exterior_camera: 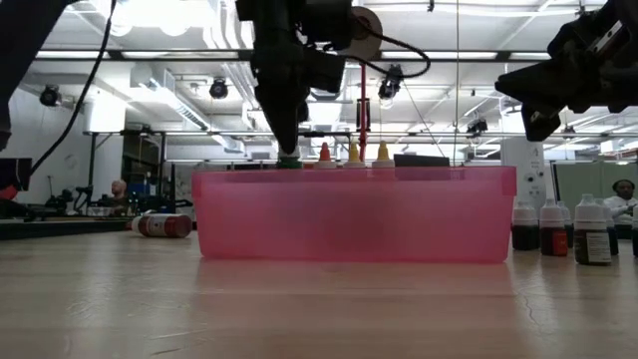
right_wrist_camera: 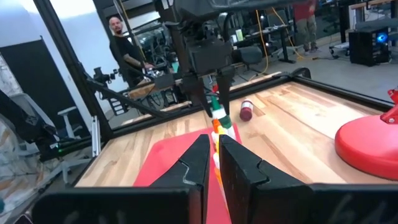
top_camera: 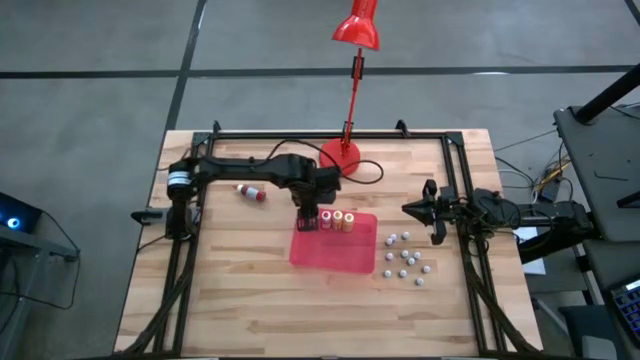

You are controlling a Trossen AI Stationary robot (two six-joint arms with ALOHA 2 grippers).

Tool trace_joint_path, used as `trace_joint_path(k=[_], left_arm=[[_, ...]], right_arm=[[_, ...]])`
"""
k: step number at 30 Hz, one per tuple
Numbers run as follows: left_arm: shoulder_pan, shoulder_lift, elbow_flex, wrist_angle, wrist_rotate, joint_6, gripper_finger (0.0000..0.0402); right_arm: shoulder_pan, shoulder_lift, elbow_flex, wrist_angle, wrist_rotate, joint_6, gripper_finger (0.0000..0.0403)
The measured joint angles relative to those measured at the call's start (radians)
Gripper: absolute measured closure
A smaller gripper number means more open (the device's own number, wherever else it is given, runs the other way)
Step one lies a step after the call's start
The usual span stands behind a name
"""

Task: Pick & Place food coloring
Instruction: Put the large green food coloring bottle into the red bin

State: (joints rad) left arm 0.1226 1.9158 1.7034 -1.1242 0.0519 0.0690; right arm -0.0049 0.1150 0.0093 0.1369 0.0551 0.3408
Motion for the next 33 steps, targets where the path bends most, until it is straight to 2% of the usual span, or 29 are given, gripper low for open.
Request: trace_joint_path(k=[5,21,33], left_arm=[[0.0,0.033,0.006,-0.036,0.0,0.003,0.0309],[0.0,0.034,-0.004,-0.007,0.001,0.003,0.0308],[0.0,0.034,-0.004,-0.003,0.0,-0.001,0.0261]], right_arm=[[0.0,-0.001,0.0,-0.007,0.0,0.0,0.0374],[0.0,0.0,0.0,-0.007,0.0,0.0,0.0374],[0.0,0.0,0.0,-0.007,0.0,0.0,0.0374]])
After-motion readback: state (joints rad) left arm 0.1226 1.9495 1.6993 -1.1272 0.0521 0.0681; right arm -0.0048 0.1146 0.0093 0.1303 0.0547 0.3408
